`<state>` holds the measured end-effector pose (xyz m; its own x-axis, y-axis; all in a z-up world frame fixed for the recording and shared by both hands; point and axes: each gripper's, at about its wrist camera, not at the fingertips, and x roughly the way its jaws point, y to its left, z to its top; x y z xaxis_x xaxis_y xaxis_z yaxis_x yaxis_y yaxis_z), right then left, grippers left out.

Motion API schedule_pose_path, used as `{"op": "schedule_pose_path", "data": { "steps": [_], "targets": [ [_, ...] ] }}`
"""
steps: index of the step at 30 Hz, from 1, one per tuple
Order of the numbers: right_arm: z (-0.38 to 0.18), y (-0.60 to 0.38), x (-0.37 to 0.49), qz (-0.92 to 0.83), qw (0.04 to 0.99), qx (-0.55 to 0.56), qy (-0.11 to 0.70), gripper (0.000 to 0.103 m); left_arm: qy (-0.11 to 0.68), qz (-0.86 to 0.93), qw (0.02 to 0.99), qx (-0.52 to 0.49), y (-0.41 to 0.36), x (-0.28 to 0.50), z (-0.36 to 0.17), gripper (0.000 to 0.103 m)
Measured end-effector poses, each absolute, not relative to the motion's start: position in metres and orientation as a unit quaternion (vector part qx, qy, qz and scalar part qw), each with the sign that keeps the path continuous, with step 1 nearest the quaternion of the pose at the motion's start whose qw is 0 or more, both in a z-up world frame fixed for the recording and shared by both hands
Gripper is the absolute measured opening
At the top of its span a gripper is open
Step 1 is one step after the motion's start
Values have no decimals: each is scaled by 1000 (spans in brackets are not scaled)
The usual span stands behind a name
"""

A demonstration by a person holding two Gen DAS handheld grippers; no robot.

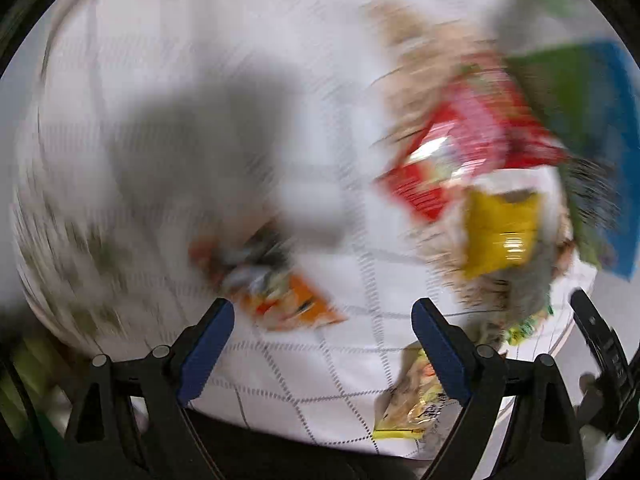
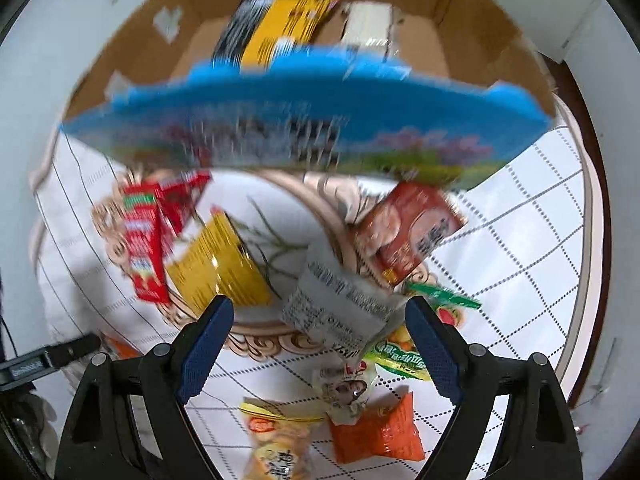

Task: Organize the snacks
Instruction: 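Grasp the panda-print bag with left gripper while right grasps yellow chip bag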

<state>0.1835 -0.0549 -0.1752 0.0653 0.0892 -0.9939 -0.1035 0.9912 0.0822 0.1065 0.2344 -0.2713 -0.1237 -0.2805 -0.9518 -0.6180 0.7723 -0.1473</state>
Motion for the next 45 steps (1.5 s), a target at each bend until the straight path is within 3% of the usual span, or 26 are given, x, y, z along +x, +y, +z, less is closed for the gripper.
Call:
{"op": "schedule_pose_path", "data": {
  "steps": [6, 9, 11, 16, 21, 22, 25, 28, 33, 36, 37, 43, 45],
  "targets": [
    [-192, -49, 181, 63, 717, -13, 694, 90, 740, 160, 526, -388, 240, 78, -327, 90],
    [-197, -46, 186, 65, 706, 33, 704, 90, 728, 165, 532, -400, 239, 80, -339, 71],
    [-202, -42, 187, 73, 693, 83, 712, 90, 731, 162, 547, -375, 231, 85, -338, 54],
    [-234, -23, 189, 68, 648, 227, 724, 90, 732, 140, 633, -208, 191, 117, -317, 54],
    [-261, -2, 196, 12, 624, 281, 729, 90, 724, 113, 677, -66, 150, 138, -312, 54],
    [-268, 0, 197, -2, 621, 280, 732, 89, 723, 113, 679, -59, 147, 138, -313, 54],
    [-282, 8, 198, -16, 619, 249, 744, 67, 730, 105, 671, -72, 146, 141, -317, 58],
    [-278, 27, 196, 46, 638, 135, 756, 61, 728, 87, 663, -150, 163, 138, -316, 66],
    [-274, 64, 174, 112, 641, -48, 758, 59, 715, 80, 638, -275, 186, 119, -325, 67],
    [-273, 70, 167, 123, 643, -54, 754, 69, 712, 83, 632, -295, 186, 114, -328, 67],
    [-274, 73, 165, 123, 646, -46, 752, 74, 711, 86, 633, -294, 186, 115, -327, 67],
    [-267, 69, 155, 103, 661, 2, 743, 74, 696, 97, 686, -186, 195, 147, -304, 59],
    [-264, 55, 158, 100, 668, 21, 737, 62, 688, 91, 714, -98, 175, 151, -294, 58]
  ]
}}
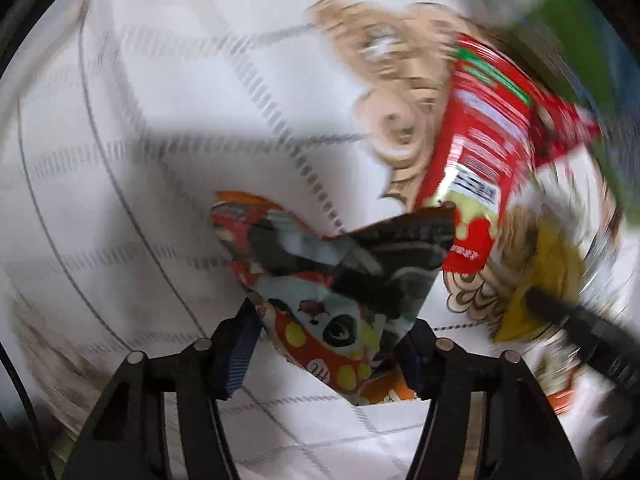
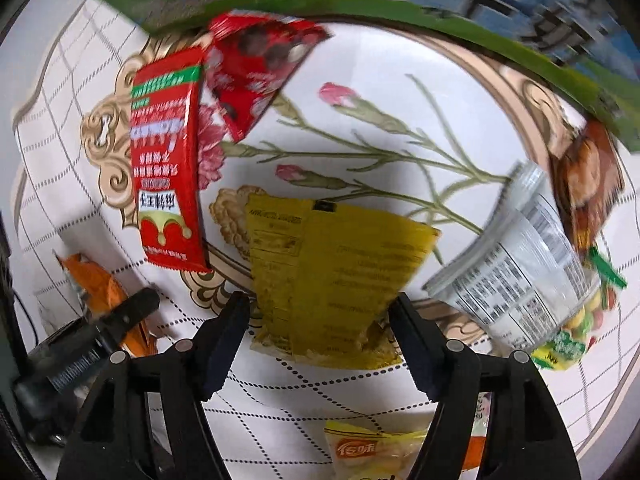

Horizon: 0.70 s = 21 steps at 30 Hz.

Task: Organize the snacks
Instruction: 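Grasp the panda-print bag with left gripper while right grasps yellow chip bag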

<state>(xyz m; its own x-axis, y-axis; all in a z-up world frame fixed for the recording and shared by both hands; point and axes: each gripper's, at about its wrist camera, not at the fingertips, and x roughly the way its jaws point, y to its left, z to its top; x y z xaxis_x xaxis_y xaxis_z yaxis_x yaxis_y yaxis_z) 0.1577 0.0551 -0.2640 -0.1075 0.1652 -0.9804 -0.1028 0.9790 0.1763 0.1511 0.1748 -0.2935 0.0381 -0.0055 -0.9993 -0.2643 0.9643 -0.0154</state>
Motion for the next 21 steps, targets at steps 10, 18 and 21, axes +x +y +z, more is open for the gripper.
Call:
{"op": "schedule_pose_path", "data": {
  "steps": [10, 18, 21],
  "targets": [
    [-265, 54, 149, 102, 668, 12, 737, 56, 695, 46, 714, -75, 162, 166, -306, 77],
    [-275, 53, 158, 91, 667, 21, 739, 57, 685, 45, 716, -127, 206, 153, -307, 68],
    [-276, 58, 152, 92, 675, 17, 732, 53, 679, 48, 724, -110, 205, 140, -302, 56]
  ]
}}
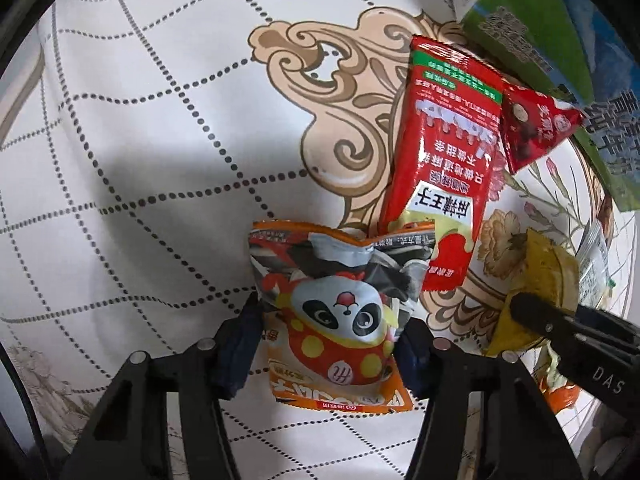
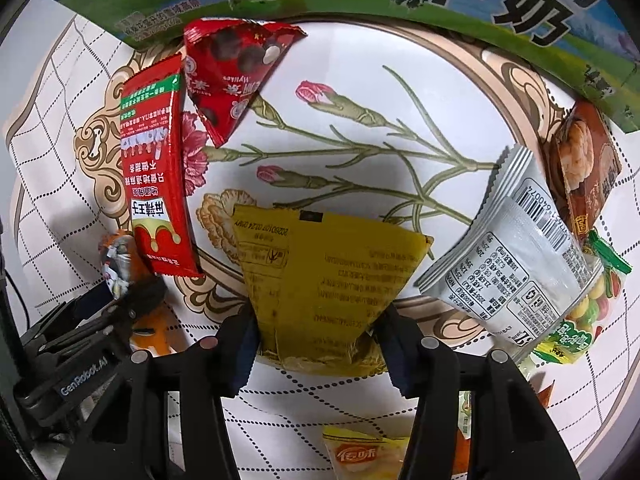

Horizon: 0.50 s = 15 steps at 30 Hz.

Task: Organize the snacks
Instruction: 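Grasp the panda-print bag with left gripper while right grasps yellow chip bag, then lower both bags into the cardboard box and open both grippers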

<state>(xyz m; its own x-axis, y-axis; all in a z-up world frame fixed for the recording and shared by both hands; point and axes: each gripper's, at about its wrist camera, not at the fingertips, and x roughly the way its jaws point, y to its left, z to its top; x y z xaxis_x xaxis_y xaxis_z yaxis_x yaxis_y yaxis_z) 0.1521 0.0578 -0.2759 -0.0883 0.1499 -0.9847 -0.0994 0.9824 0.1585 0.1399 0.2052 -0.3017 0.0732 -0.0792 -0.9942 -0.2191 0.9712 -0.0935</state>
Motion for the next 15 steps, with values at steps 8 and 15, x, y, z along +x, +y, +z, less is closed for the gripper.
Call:
{"op": "schedule_pose_path", "data": {
  "steps": [8, 15],
  "targets": [
    [-245, 46, 134, 105, 692, 38, 713, 48, 671, 40, 737, -74, 170, 155, -266, 53],
    [-172, 22, 129, 129, 716, 84, 681, 48, 632, -18, 772, -64, 122, 174, -183, 53]
  ]
}}
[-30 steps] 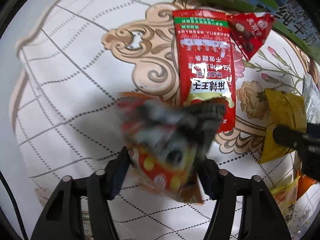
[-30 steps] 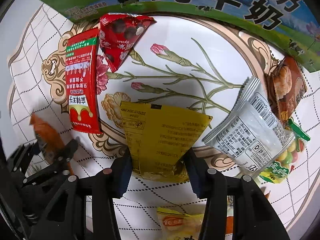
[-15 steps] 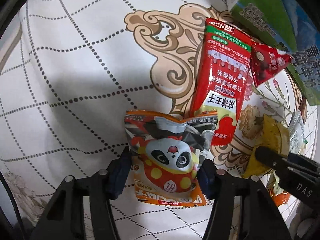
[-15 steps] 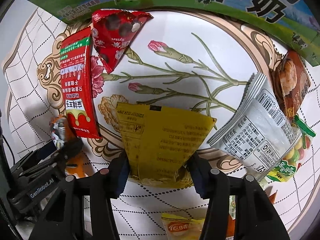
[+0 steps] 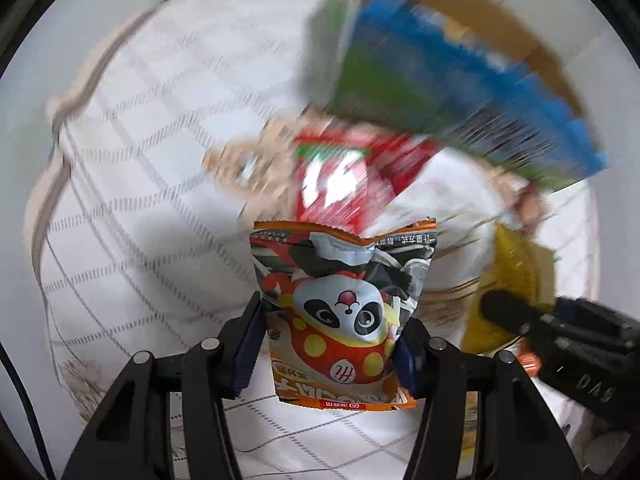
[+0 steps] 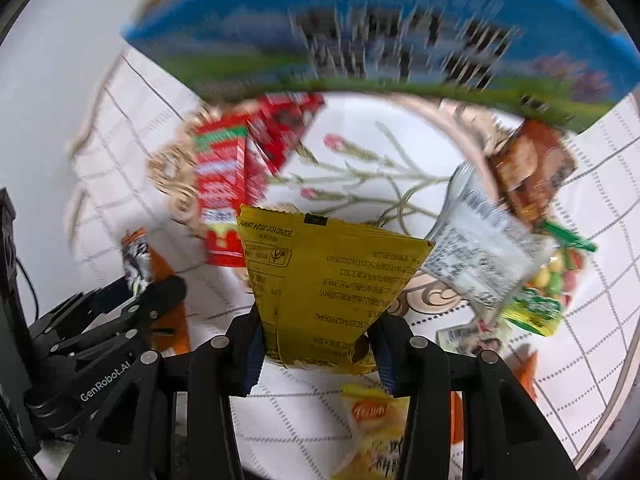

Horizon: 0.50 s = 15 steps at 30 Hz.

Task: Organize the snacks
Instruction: 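Lower both bags into the cardboard box and open both grippers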

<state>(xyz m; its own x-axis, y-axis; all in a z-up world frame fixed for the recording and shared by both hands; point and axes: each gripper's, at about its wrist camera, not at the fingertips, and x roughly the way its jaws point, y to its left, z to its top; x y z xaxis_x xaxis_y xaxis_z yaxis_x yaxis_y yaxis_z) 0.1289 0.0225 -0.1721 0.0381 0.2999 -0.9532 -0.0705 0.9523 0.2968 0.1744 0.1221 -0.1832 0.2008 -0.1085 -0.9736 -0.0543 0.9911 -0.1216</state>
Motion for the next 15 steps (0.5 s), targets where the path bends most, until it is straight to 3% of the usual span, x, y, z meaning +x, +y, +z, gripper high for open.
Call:
{"op": "schedule_pose_path", "data": {
  "steps": [9, 15],
  "targets": [
    [-50, -45, 200, 113, 787, 113, 595, 48, 559, -99, 823, -23, 69, 272, -57, 53],
    [-36, -76, 288, 67, 816, 60, 571, 48, 568, -80, 818, 37, 49, 358, -60, 53]
  ]
}}
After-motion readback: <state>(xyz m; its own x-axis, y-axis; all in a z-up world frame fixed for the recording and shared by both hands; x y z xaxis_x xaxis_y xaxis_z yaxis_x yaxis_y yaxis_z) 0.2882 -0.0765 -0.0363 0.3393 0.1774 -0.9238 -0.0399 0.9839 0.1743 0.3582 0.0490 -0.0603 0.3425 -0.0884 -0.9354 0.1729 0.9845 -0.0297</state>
